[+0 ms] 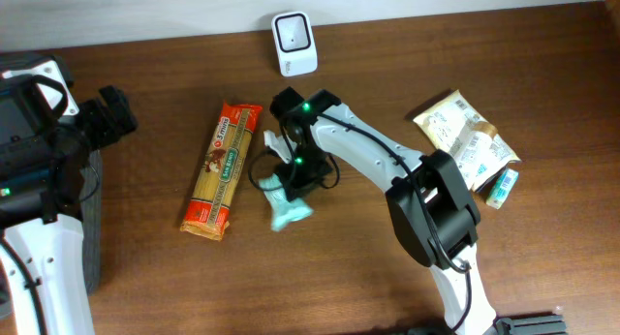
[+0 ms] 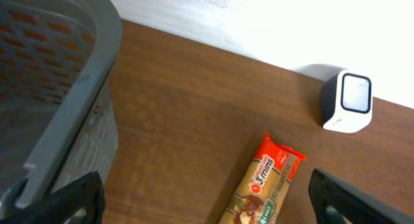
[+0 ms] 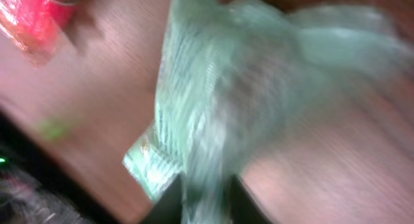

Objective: Scan the item barcode
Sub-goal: 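Reach the right gripper to the light green pouch and grasp it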

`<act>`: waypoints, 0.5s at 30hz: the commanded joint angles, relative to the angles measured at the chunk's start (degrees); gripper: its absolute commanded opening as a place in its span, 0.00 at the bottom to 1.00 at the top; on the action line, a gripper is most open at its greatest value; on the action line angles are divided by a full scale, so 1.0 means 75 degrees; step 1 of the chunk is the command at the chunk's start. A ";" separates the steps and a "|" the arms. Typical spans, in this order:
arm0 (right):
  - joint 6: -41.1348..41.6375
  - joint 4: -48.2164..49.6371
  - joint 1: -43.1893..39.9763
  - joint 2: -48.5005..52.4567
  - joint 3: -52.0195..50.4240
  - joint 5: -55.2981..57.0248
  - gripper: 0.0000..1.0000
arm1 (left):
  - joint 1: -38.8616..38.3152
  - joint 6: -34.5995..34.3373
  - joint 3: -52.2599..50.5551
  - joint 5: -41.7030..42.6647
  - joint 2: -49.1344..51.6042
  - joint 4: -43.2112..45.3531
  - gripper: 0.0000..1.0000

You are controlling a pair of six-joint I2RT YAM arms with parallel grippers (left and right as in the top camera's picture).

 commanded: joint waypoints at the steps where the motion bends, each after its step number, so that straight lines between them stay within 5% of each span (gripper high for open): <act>1: -0.1897 -0.0574 -0.0122 -0.0233 0.0117 0.2780 0.57 | 0.0026 0.0149 0.0026 0.0079 -0.0038 0.0020 0.99; 2: -0.1900 -0.0571 -0.0195 -0.0236 0.0166 0.3107 0.66 | 0.0026 0.0152 0.0026 0.0079 -0.0038 0.0020 0.99; 5: -0.1338 -0.0510 -0.0326 -0.0236 0.0662 0.2314 0.66 | 0.0026 0.0149 0.0026 0.0079 -0.0038 0.0020 0.99; 8: -0.1177 -0.0361 0.0006 -0.0219 0.0927 -0.2008 0.38 | 0.0026 0.0149 0.0026 0.0079 -0.0038 0.0020 0.99; 12: 0.0143 -0.0367 0.1172 0.0055 0.0006 -0.0694 0.44 | 0.0026 0.0149 0.0026 0.0079 -0.0038 0.0020 0.99; 15: 0.0702 -0.0256 0.1035 0.0055 -0.1023 0.0236 0.43 | 0.0026 0.0149 0.0026 0.0079 -0.0038 0.0020 0.99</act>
